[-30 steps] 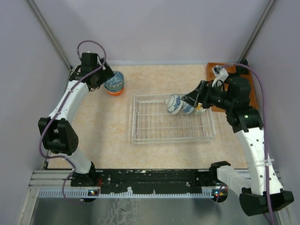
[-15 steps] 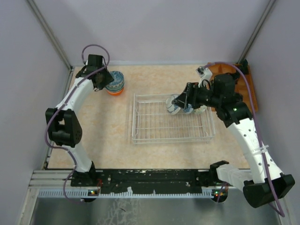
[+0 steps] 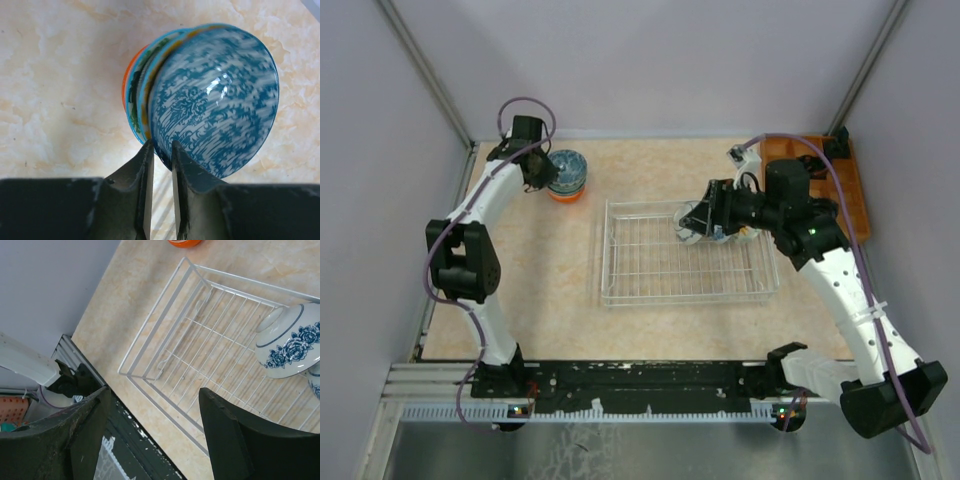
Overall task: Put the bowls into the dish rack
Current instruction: Pick up the bowl from the center of the board.
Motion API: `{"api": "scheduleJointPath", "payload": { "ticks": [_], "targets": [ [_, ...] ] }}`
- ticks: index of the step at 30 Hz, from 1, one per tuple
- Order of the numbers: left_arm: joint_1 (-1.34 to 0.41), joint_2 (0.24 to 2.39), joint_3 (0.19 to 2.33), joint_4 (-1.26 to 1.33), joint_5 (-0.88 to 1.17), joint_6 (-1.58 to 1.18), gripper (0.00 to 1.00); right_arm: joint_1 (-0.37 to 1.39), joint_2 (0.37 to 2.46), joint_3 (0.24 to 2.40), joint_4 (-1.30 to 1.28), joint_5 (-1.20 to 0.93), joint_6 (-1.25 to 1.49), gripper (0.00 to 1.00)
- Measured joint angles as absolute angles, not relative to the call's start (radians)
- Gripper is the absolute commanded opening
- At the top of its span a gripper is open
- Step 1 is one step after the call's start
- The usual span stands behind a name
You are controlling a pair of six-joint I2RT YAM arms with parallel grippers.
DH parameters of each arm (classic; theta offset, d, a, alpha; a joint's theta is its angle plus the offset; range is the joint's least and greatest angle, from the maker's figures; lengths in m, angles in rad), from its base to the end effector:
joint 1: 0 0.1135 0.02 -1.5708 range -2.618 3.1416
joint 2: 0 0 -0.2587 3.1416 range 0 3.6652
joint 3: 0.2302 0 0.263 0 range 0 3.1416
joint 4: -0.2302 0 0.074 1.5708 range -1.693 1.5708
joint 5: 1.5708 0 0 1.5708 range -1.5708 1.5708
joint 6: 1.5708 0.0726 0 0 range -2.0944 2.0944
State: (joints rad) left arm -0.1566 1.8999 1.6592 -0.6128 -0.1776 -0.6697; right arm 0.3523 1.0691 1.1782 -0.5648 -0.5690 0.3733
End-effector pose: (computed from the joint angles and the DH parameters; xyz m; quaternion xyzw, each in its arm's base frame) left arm 0.4586 -0.0594 0.2459 -0.2668 0.8943 -0.0643 0.3535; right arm 0.2352 0.1281 0.3684 -0.1399 0.8160 0.4029 0.3903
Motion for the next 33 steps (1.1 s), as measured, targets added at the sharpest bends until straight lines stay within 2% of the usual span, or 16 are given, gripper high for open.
{"api": "scheduleJointPath", "payload": {
  "ticks": [4,5,16,33],
  "targets": [
    [-0.149,1.909,1.671,-0.613,-0.186,-0.67,0.01,0.353,1.069,1.164,-0.562,-0.569,0.37,0.71],
    [-0.148,1.91,1.672,-0.611,-0.188,-0.669,0.0,0.353,1.07,1.161,-0.56,-0.57,0.369,0.71],
    [-0.14,1.911,1.694,-0.617,-0.181,-0.661,0.0,0.354,1.07,1.151,-0.544,-0.574,0.369,0.71],
    [-0.14,1.893,1.818,-0.665,-0.045,-0.627,0.0,0.386,1.083,1.151,-0.538,-0.562,0.375,0.72]
  ]
}}
